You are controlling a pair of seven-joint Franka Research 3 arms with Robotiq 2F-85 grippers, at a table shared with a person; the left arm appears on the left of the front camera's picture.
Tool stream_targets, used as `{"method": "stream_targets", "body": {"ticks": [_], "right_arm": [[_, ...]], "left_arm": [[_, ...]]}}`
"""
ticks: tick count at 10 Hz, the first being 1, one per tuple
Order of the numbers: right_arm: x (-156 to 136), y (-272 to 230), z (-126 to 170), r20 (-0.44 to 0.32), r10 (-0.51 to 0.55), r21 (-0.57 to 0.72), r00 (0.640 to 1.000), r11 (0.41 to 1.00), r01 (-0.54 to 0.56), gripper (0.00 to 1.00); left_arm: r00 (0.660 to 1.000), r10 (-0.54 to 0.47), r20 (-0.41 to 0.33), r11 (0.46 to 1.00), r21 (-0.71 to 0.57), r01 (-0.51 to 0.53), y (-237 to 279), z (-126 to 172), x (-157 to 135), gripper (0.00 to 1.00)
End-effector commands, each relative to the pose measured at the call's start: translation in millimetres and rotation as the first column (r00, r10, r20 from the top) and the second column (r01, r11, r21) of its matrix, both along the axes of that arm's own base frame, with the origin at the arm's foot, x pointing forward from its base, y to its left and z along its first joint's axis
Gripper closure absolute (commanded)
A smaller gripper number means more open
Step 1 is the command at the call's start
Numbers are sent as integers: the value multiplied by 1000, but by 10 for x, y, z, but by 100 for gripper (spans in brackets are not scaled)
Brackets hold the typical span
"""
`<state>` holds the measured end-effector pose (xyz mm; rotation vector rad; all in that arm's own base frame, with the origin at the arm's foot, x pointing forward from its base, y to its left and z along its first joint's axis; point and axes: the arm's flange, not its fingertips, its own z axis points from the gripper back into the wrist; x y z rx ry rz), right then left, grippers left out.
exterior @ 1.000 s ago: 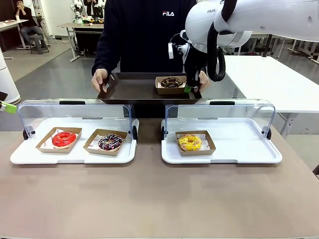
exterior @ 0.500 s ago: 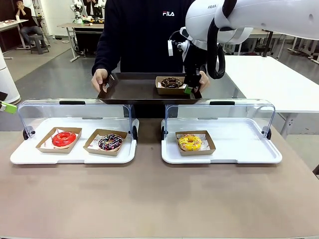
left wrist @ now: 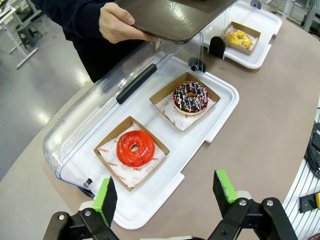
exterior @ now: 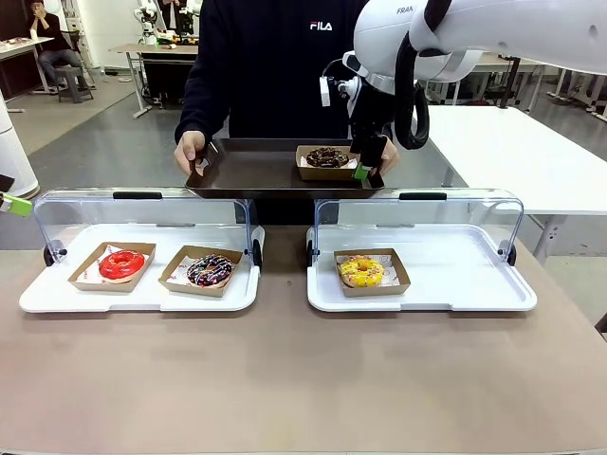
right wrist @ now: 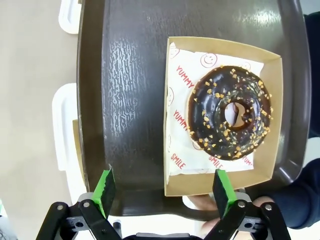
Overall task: Provide the desired donut to the person.
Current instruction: Place the picked Paper togo box onto the Handle tray extended by the person.
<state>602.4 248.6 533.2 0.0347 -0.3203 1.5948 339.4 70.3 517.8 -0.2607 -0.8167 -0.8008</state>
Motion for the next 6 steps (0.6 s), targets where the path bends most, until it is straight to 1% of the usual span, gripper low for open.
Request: {"method": "stream_targets", "body": {"ticks": [1, 2, 3, 6], "right_arm": [[26, -4, 43, -35, 33, 18, 999, 999, -33, 0], [25, 12, 33, -54, 11, 17, 999, 1000, -10, 0], [-12, 9, 11, -8, 5, -3, 1000, 1000, -5, 0], [-12, 9, 11, -8, 5, -3, 1000, 1000, -5, 0]], "left_arm": [[1000, -5, 3, 1000, -6, 5, 14, -6, 0, 0], [1000, -5, 3, 1000, -6, 5, 14, -6, 0, 0], [1000, -5, 3, 1000, -6, 5, 14, -6, 0, 0], [1000, -5, 3, 1000, -6, 5, 14, -6, 0, 0]]}}
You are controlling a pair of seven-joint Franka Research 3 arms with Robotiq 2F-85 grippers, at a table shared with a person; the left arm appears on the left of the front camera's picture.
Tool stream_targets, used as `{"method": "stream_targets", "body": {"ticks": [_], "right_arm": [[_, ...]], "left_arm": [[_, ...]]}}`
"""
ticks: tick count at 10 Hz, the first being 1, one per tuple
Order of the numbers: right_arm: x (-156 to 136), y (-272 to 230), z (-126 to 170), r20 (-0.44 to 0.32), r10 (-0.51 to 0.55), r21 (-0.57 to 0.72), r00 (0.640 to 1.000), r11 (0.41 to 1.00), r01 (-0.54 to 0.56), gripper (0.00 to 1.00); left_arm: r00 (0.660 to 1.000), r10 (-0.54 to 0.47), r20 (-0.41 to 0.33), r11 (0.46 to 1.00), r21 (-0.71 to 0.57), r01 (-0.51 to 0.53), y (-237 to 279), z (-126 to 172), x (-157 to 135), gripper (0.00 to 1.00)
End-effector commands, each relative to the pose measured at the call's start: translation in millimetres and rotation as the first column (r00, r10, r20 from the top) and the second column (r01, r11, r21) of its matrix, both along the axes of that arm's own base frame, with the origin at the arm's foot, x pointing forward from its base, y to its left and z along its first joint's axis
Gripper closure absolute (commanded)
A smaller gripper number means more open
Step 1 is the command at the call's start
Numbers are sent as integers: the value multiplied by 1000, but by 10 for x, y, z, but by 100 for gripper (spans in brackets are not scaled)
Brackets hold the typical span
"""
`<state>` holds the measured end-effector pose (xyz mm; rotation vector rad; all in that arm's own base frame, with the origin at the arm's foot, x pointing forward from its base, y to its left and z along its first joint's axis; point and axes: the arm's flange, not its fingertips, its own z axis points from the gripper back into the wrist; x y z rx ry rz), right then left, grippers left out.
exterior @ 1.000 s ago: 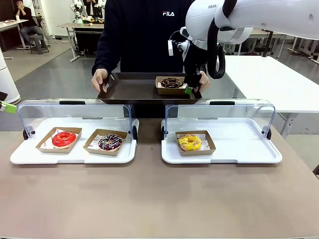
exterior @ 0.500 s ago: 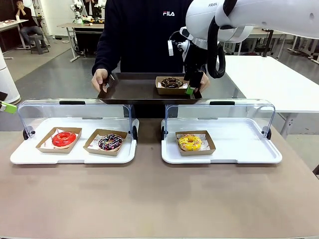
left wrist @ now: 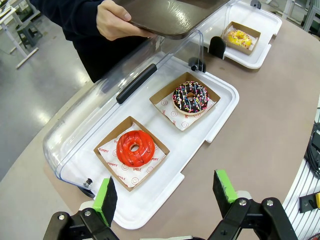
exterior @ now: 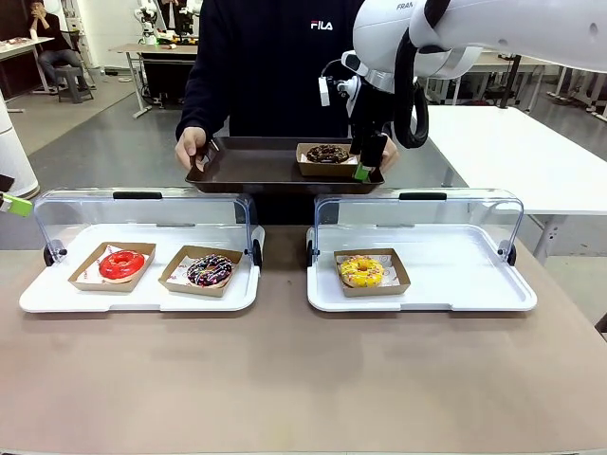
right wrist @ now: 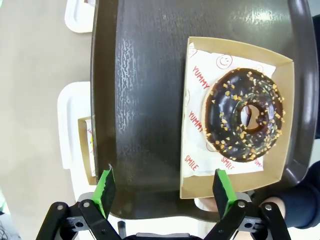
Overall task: Provide the desired donut to the person.
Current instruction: Pick up and lift the Paper togo box containing the Donut pointed at by the person.
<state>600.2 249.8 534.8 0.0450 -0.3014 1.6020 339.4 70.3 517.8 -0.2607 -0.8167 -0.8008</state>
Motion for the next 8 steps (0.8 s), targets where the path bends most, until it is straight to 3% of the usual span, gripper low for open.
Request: {"method": "stream_targets", "body": {"ticks": [1, 7, 8], "right_arm": [[10, -3, -4, 10, -2, 4, 1000, 1000, 2, 0], [0, 0, 0, 0, 0, 0, 1000, 1000, 0, 0], [-239, -289, 339, 26, -8, 95, 1000, 995, 6, 0]], "left_arm": [[1000, -5, 3, 1000, -6, 5, 14, -6, 1, 0], [1000, -5, 3, 1000, -6, 5, 14, -6, 1, 0], [1000, -5, 3, 1000, -6, 5, 14, -6, 1, 0]]}}
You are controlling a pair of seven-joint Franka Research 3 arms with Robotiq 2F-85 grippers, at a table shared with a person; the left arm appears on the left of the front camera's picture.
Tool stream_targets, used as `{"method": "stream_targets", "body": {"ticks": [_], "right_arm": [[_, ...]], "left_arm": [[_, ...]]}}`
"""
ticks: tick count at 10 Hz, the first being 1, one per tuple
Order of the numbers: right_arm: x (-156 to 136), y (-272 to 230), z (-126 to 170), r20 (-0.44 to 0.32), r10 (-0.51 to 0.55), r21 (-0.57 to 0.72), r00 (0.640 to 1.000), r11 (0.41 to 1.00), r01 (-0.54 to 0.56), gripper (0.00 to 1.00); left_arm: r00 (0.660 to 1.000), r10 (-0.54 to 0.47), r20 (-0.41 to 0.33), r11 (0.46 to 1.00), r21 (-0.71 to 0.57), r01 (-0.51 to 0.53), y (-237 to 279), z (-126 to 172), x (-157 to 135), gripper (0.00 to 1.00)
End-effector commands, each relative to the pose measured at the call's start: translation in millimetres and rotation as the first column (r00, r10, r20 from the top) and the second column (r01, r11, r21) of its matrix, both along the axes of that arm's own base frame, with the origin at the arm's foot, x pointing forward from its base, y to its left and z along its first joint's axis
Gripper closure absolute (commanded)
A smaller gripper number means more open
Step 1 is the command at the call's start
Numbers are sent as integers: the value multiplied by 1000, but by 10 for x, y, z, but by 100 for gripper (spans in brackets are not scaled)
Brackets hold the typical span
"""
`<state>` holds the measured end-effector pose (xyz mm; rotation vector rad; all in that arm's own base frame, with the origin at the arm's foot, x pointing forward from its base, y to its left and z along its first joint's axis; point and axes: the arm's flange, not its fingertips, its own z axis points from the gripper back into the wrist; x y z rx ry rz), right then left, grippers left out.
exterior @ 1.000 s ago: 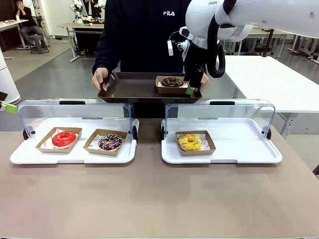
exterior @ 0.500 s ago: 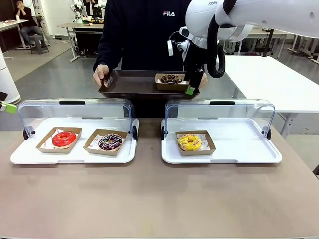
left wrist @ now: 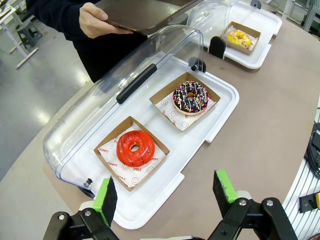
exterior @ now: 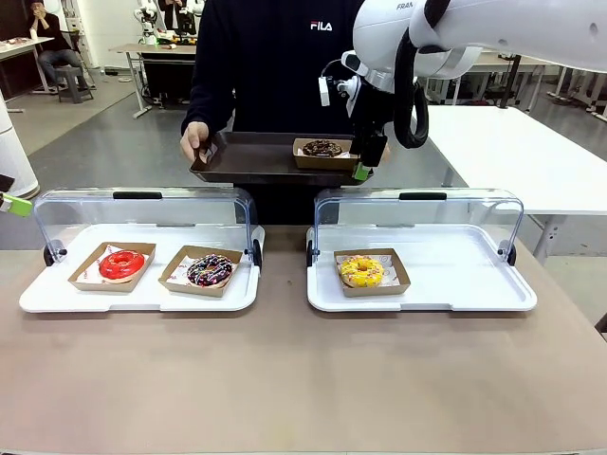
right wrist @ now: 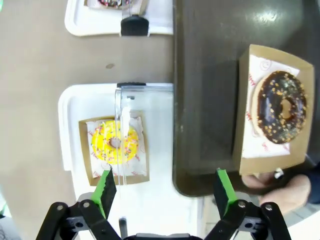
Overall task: Provide the desired donut to the person.
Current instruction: Pick up and lift the Paper togo box containing the Donut pointed at by the person.
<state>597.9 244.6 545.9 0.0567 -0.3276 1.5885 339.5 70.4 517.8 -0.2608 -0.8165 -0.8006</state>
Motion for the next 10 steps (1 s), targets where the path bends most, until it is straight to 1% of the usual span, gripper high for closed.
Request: {"method": "stream_targets", "body": {"ticks": [1, 2, 3, 5, 6, 7, 8, 10], "right_arm": [[-540, -516, 471, 41, 6, 127, 999, 992, -11, 0], [-874, -792, 569, 60, 24, 195, 998, 980, -35, 0], [-1091, -1043, 561, 73, 19, 238, 997, 971, -36, 0], [-1435, -1534, 423, 123, -28, 301, 992, 954, -11, 0], [-1567, -1776, 330, 135, -23, 353, 991, 935, -26, 0], [-1683, -2062, 221, 140, -78, 424, 987, 906, 12, 0], [-1758, -2289, 110, 133, -110, 480, 985, 877, 33, 0], [-1842, -2624, -20, 113, -133, 527, 985, 848, 54, 0]], "left_arm": [[1000, -5, 3, 1000, -5, 5, 13, -5, 0, 0], [1000, -5, 3, 1000, -5, 5, 13, -5, 0, 0], [1000, -5, 3, 1000, -5, 5, 13, -5, 0, 0], [1000, -5, 3, 1000, -5, 5, 13, -5, 0, 0], [1000, -5, 3, 1000, -5, 5, 13, -5, 0, 0], [1000, -5, 3, 1000, -5, 5, 13, -5, 0, 0], [1000, -5, 3, 1000, -5, 5, 13, -5, 0, 0], [1000, -5, 3, 1000, -5, 5, 13, -5, 0, 0]]}}
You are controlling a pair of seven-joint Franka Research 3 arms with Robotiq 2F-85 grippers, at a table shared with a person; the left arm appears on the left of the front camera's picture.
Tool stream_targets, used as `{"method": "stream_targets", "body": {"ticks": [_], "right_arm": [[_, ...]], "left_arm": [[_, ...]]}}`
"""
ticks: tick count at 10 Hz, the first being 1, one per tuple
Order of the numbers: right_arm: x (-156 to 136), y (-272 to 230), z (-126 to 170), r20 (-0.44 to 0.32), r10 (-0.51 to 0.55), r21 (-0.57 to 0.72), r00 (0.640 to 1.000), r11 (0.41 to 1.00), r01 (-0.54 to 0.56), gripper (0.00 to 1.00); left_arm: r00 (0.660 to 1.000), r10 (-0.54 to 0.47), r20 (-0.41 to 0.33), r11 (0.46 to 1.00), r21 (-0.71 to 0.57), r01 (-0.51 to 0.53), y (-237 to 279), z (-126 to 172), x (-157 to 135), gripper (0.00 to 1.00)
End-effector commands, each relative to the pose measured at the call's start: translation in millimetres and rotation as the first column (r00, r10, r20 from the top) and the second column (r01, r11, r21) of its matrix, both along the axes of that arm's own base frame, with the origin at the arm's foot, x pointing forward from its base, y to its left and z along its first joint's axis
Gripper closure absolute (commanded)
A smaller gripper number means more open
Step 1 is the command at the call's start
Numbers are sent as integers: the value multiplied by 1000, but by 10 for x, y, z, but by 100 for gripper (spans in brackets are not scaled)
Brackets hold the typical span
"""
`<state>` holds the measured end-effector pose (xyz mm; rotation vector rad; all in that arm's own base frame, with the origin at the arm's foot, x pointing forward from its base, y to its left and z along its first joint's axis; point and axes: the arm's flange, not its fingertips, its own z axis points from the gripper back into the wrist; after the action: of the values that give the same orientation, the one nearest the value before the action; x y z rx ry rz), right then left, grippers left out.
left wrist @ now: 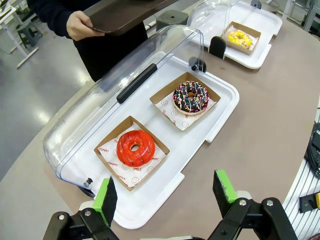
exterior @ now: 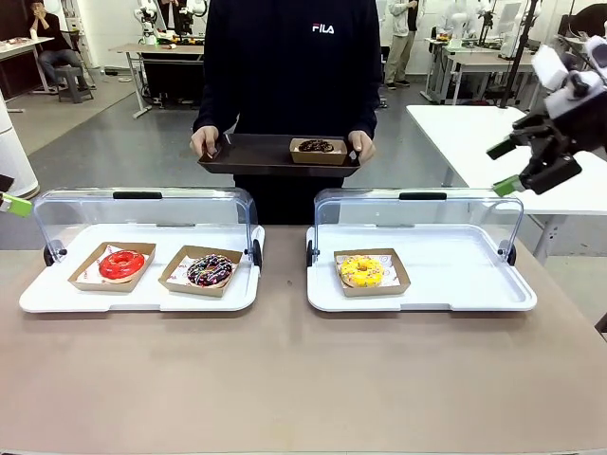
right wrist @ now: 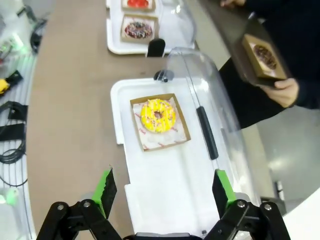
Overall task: Provide the desired donut to the person.
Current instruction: Pick up and lift the Paper togo box containing the Donut pointed at by the person.
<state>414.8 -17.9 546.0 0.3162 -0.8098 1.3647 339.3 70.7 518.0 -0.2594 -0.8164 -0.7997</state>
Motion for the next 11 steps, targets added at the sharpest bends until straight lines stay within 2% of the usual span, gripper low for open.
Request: {"method": "stream_targets", "body": {"ticks": [1, 5, 9, 10, 11], "right_arm": [[-19, -109, -24, 25, 34, 77, 999, 996, -36, 0], [61, -307, -33, -7, 25, 160, 1000, 987, -24, 0], [118, -321, -120, 28, 82, 203, 996, 975, -86, 0], [144, -311, -126, 25, 65, 200, 998, 977, -68, 0], [165, -294, -96, 20, -20, 206, 1000, 979, 15, 0]], "left_arm": [[1000, -7, 3, 1000, -6, 7, 10, -8, 2, 0], [1000, -7, 3, 1000, -6, 7, 10, -8, 2, 0], [1000, -7, 3, 1000, -6, 7, 10, -8, 2, 0], [1000, -7, 3, 1000, -6, 7, 10, -8, 2, 0], [1000, -7, 3, 1000, -6, 7, 10, -8, 2, 0]]}}
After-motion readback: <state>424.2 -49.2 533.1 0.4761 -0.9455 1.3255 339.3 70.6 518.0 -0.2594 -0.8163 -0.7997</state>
